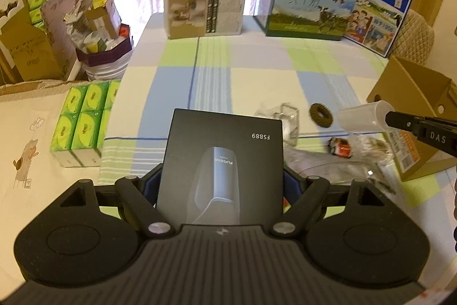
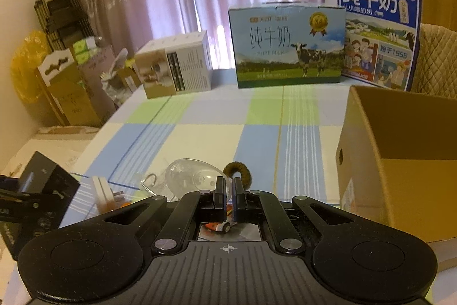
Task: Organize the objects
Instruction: 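Lift the black box with the left tool while the right tool grasps the clear cup, then carry the black box into the cardboard box while the right tool carries the cup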
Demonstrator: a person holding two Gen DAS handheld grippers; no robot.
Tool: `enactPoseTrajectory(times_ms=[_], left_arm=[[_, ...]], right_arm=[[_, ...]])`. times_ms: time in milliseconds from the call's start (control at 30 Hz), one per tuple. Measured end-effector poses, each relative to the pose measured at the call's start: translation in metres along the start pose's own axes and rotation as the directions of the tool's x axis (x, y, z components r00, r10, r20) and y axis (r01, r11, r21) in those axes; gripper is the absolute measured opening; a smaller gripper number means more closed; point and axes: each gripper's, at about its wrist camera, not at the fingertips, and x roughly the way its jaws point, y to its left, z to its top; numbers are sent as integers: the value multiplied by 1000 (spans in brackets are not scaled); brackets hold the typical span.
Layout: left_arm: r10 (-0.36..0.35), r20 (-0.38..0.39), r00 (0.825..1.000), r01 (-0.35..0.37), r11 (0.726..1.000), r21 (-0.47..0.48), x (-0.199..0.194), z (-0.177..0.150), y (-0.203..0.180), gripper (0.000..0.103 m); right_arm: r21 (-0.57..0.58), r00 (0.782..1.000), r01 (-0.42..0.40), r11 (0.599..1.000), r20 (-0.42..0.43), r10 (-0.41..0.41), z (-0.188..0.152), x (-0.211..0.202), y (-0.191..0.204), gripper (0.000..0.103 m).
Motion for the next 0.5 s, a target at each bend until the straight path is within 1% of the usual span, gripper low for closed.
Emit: enactPoseTrajectory(times_ms=[100, 267, 400, 500], left_arm=[[-1, 10, 1000, 1, 1000, 0, -6, 2, -15, 79], [-13, 30, 999, 13, 1000, 23, -15, 7, -49, 79], [-30, 45, 999, 27, 998, 52, -19, 14, -86, 79], [-55, 54, 997, 51, 996, 77, -20, 18, -121, 79]], right_arm=[[-3, 1000, -23, 1000, 17, 23, 1, -15, -7, 0], [5, 997, -52, 999, 57, 51, 2, -45, -26, 0], [10, 994, -60, 998, 90, 59, 5, -72, -49, 0], [23, 992, -52, 998, 113, 50, 7, -92, -73, 0]])
